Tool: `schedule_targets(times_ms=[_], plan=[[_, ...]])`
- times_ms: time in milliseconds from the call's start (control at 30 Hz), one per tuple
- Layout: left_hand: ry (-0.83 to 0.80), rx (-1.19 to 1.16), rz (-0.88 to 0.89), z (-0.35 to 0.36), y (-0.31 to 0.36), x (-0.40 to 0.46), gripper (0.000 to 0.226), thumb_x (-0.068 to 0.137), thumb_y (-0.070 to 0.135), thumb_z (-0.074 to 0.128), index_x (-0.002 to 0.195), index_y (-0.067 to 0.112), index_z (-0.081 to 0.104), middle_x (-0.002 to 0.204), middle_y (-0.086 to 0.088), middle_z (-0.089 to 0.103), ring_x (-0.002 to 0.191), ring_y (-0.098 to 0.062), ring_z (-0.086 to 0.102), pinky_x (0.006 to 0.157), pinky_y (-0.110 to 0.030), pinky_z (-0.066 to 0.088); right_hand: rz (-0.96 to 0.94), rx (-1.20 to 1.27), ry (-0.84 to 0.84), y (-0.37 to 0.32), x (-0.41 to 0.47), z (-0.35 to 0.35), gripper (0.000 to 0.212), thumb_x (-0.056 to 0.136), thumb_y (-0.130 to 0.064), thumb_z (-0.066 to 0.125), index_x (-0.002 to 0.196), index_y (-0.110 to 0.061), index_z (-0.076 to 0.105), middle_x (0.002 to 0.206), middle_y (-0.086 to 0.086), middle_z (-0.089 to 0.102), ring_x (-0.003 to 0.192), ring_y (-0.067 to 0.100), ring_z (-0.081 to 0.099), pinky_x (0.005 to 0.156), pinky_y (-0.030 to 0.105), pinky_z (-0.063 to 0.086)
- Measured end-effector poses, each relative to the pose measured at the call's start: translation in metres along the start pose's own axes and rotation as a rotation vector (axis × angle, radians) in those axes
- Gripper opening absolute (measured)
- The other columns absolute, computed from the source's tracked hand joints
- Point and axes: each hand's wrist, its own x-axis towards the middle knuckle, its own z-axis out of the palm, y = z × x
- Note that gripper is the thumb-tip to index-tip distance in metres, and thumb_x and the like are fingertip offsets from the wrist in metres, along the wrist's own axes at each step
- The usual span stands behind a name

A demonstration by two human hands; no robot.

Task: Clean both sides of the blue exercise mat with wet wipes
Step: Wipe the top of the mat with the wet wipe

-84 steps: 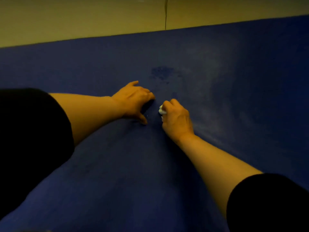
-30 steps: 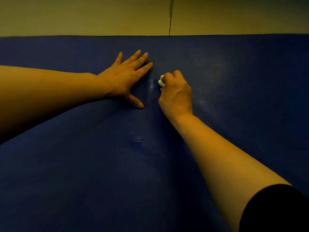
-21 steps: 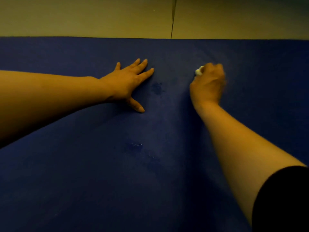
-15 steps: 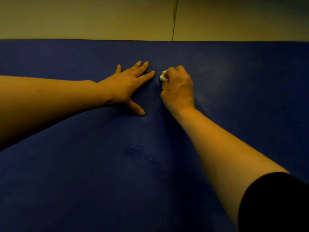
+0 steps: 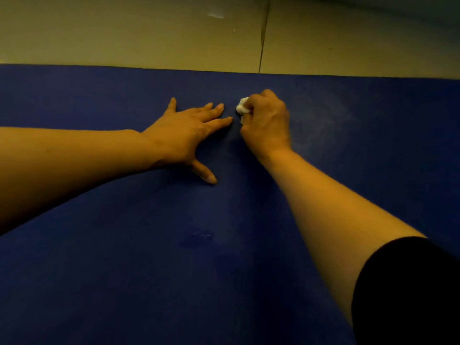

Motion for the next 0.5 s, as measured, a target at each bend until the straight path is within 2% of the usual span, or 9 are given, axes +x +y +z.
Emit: schedule_targets(times_ms=[67, 133, 167, 233, 333, 400, 467, 500], plan=[[0.044, -0.026, 0.014, -0.003, -0.007, 0.001, 0.111, 0.064, 0.076, 0.052, 0.154, 0.031, 0.006, 0.162, 0.004, 0.001, 0.149, -0.02, 0.009, 0.115, -0.059, 0.007, 0.098, -0.031, 0.066, 0.025, 0.011, -0.016, 0.018, 0.088, -0.01, 0.056, 0.103, -0.008, 0.067, 0.114, 0.012, 0.057, 0.101, 0.027, 0.057, 0.077, 0.019, 0.038], [0.126, -0.038, 0.04, -0.002, -0.011, 0.004, 0.102, 0.072, 0.07, 0.052, 0.154, 0.023, 0.014, 0.161, -0.001, 0.015, 0.143, -0.028, 0.023, 0.116, -0.054, 0.019, 0.262, -0.05, 0.166, 0.05, 0.02, -0.032, 0.02, 0.089, -0.009, 0.052, 0.104, -0.009, 0.066, 0.118, 0.011, 0.056, 0.104, 0.026, 0.056, 0.078, 0.018, 0.036], [0.16, -0.003, 0.053, -0.001, -0.011, 0.006, 0.101, 0.075, 0.067, 0.056, 0.154, 0.02, 0.014, 0.16, -0.004, 0.017, 0.141, -0.03, 0.025, 0.115, -0.053, 0.021, 0.327, -0.067, 0.195, 0.057, 0.022, -0.034, 0.02, 0.089, -0.008, 0.052, 0.104, -0.009, 0.066, 0.119, 0.011, 0.055, 0.105, 0.026, 0.056, 0.077, 0.018, 0.035], [0.155, 0.058, 0.026, 0.0, -0.011, 0.012, 0.106, 0.075, 0.066, 0.059, 0.155, 0.018, 0.007, 0.162, -0.005, 0.007, 0.145, -0.03, 0.013, 0.117, -0.054, 0.013, 0.383, -0.067, 0.201, 0.05, 0.023, -0.028, 0.021, 0.09, -0.008, 0.052, 0.108, -0.007, 0.063, 0.122, 0.01, 0.052, 0.106, 0.024, 0.055, 0.076, 0.016, 0.034], [0.032, 0.056, -0.021, -0.009, -0.013, 0.023, 0.121, 0.07, 0.069, 0.063, 0.154, 0.017, -0.007, 0.161, -0.004, -0.014, 0.148, -0.022, -0.01, 0.117, -0.051, -0.002, 0.217, -0.01, 0.134, 0.006, 0.02, 0.0, 0.022, 0.093, -0.01, 0.051, 0.111, -0.007, 0.062, 0.121, 0.01, 0.052, 0.104, 0.022, 0.055, 0.075, 0.013, 0.032], [-0.01, -0.024, -0.012, -0.011, -0.015, 0.026, 0.125, 0.068, 0.066, 0.067, 0.153, 0.017, -0.01, 0.161, -0.003, -0.017, 0.148, -0.02, -0.012, 0.118, -0.049, -0.002, 0.084, 0.004, 0.061, -0.014, 0.017, 0.013, 0.021, 0.093, -0.014, 0.051, 0.11, -0.007, 0.063, 0.119, 0.011, 0.053, 0.102, 0.024, 0.056, 0.077, 0.018, 0.038], [-0.019, -0.062, -0.004, -0.011, -0.016, 0.026, 0.125, 0.068, 0.064, 0.069, 0.153, 0.017, -0.01, 0.161, -0.003, -0.017, 0.148, -0.019, -0.012, 0.119, -0.049, -0.001, 0.033, -0.005, 0.029, -0.008, 0.021, 0.011, 0.021, 0.092, -0.013, 0.054, 0.109, -0.007, 0.064, 0.118, 0.01, 0.054, 0.102, 0.025, 0.056, 0.079, 0.022, 0.042], [-0.019, -0.056, 0.002, -0.011, -0.017, 0.027, 0.125, 0.067, 0.064, 0.069, 0.153, 0.017, -0.01, 0.161, -0.003, -0.017, 0.148, -0.019, -0.012, 0.119, -0.049, 0.0, 0.043, -0.021, 0.046, 0.004, 0.026, 0.004, 0.021, 0.091, -0.012, 0.054, 0.108, -0.008, 0.065, 0.117, 0.01, 0.055, 0.103, 0.025, 0.056, 0.078, 0.02, 0.04]])
